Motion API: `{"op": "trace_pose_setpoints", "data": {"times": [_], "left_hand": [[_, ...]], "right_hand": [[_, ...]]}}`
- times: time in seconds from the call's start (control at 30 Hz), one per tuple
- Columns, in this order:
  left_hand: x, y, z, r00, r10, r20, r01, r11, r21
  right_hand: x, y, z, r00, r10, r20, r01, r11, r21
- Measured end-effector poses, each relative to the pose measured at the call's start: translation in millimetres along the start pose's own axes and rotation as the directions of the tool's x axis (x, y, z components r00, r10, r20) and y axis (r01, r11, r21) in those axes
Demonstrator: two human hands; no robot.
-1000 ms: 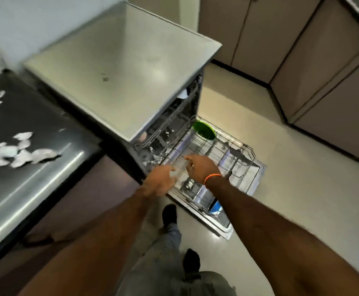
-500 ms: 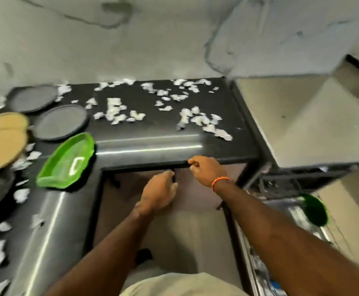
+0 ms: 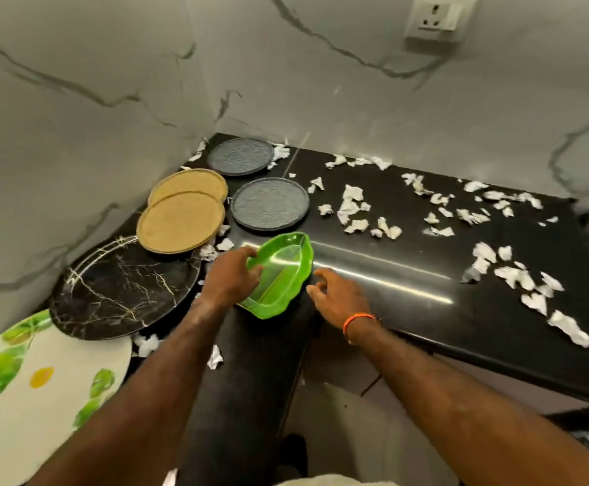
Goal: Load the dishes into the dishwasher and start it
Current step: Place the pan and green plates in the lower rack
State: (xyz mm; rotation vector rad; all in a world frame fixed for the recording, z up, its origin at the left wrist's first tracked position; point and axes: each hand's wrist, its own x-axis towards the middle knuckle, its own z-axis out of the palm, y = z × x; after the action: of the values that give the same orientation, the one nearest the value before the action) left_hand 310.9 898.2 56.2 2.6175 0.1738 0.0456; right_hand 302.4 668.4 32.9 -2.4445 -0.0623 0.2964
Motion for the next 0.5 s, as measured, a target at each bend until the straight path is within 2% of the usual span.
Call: {"op": "trace_pose_setpoints", "data": {"times": [0.13, 0.23, 0.37, 0.5], "left_hand": [[15.3, -34.6, -1.7, 0.993, -0.095, 0.071, 0.096, 0.995, -0.018], [8.6, -36.1, 9.8, 0.983, -0.129, 0.133, 0.132, 0.991, -0.012], [-5.3, -20.0, 23.5, 0.987, -0.158, 0.037, 0.161, 0.979, -0.124], [-12.7, 3.3, 25.9, 0.984, -0.174, -0.034, 0.161, 0.958, -0.238]], "right_hand": [[38.8, -21.7, 9.9, 0.997, 0.08, 0.017, -0.081, 0.991, 0.102], [56.6, -26.0, 14.7, 0.992, 0.123, 0.03, -0.125, 0.987, 0.098], [57.6, -28.5, 14.6, 0.983, 0.172, 0.056, -0.179, 0.968, 0.174], [44.0, -9.3, 11.8, 0.99, 0.13, 0.057, -0.141, 0.945, 0.296]]}}
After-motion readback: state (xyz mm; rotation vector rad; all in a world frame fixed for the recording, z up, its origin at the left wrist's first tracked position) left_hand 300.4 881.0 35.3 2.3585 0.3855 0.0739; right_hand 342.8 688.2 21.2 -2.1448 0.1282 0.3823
